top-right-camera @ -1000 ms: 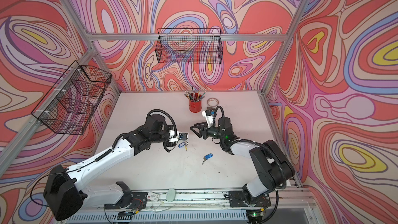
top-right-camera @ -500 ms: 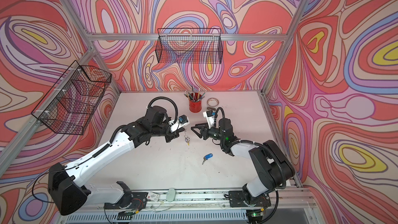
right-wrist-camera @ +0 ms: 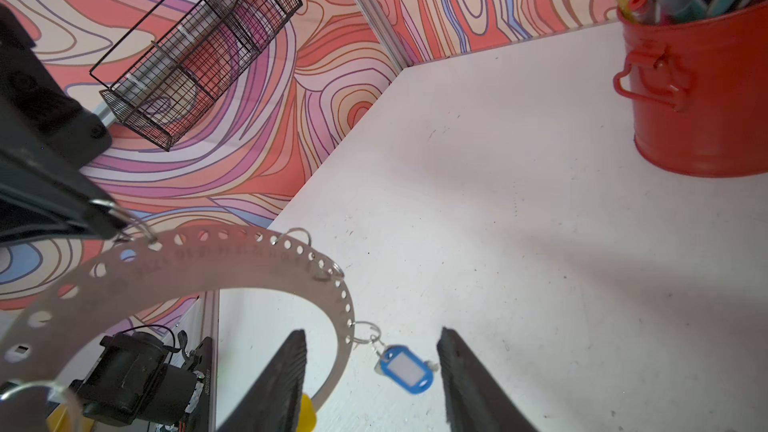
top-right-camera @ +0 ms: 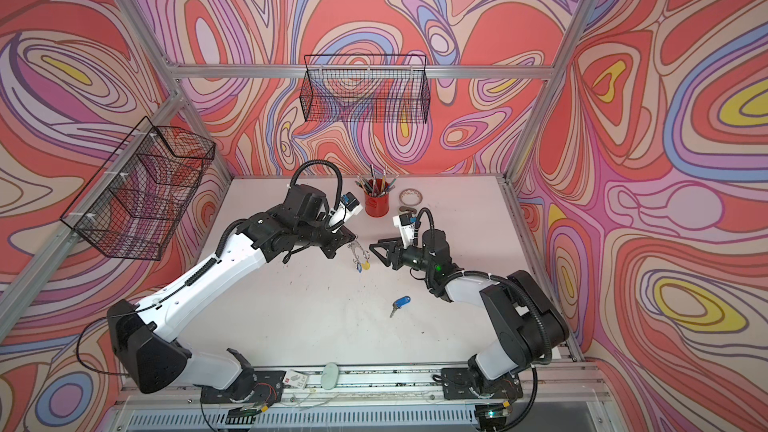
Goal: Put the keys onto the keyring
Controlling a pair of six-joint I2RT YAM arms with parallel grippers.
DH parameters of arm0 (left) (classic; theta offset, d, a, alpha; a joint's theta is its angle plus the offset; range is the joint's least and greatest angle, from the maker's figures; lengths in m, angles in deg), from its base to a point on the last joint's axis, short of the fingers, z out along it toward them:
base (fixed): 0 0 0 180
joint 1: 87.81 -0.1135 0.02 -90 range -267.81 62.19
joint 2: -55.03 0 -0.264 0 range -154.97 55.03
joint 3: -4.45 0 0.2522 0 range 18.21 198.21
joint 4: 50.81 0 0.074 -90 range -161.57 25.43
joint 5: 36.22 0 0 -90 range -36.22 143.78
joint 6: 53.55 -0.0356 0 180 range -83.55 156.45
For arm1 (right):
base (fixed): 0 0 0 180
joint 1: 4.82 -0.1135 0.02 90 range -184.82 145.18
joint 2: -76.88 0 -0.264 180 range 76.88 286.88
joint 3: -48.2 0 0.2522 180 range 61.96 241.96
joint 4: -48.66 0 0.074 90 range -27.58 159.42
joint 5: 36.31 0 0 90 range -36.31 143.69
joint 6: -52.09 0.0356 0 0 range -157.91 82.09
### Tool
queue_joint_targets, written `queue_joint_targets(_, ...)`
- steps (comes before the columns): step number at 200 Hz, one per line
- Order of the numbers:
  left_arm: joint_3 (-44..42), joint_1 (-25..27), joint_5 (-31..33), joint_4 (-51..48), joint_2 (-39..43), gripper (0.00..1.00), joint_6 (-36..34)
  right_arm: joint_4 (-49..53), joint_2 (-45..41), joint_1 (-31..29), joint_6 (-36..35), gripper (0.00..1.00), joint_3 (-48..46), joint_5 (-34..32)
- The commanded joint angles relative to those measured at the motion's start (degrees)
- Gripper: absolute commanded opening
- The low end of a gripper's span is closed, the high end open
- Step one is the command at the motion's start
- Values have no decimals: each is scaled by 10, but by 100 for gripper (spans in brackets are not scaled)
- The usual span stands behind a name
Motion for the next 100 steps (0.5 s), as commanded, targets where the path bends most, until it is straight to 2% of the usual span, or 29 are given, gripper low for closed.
queue_joint_targets(1,33,-8,-8,-57,-11,0,69,-16,9,-1,4,55,0,1)
queue_joint_targets(54,72,-10,-9,-89,-35,0,94,4,5,0,2,55,6,-12)
queue_joint_targets(100,60,-11,-11,-72,-30,0,100,86,-19,0,-1,58,12,-64)
